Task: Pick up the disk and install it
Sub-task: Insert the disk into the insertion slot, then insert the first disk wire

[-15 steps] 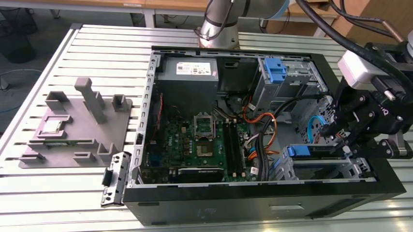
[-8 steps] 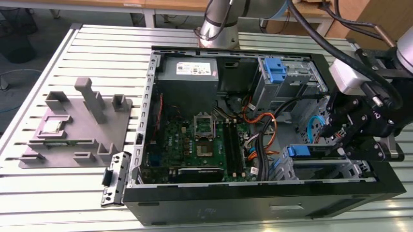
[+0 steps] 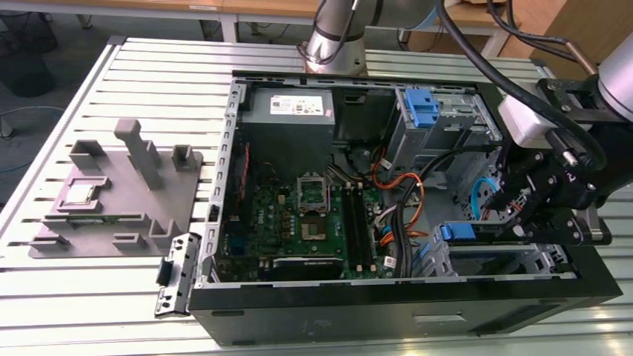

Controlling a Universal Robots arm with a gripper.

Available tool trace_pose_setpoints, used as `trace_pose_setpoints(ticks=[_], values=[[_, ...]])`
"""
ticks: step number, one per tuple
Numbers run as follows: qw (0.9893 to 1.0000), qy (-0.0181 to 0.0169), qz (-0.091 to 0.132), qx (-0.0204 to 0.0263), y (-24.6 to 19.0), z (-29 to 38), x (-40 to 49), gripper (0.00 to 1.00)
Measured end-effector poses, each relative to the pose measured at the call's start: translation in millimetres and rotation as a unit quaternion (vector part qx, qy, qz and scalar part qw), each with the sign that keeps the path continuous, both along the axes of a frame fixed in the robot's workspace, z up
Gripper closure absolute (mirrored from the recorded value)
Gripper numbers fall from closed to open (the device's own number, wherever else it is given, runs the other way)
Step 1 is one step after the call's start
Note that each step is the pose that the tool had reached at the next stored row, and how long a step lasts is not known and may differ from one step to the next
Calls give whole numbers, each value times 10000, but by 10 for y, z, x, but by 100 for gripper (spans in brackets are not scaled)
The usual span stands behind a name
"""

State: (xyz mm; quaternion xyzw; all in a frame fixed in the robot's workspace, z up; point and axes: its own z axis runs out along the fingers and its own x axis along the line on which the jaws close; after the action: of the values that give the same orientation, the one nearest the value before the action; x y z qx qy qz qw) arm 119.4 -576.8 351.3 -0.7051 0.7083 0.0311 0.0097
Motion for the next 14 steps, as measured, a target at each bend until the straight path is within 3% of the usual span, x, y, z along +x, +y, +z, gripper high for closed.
trace_pose_setpoints(ticks=[14], values=[[10000,0,0,0,7,45,0,58]])
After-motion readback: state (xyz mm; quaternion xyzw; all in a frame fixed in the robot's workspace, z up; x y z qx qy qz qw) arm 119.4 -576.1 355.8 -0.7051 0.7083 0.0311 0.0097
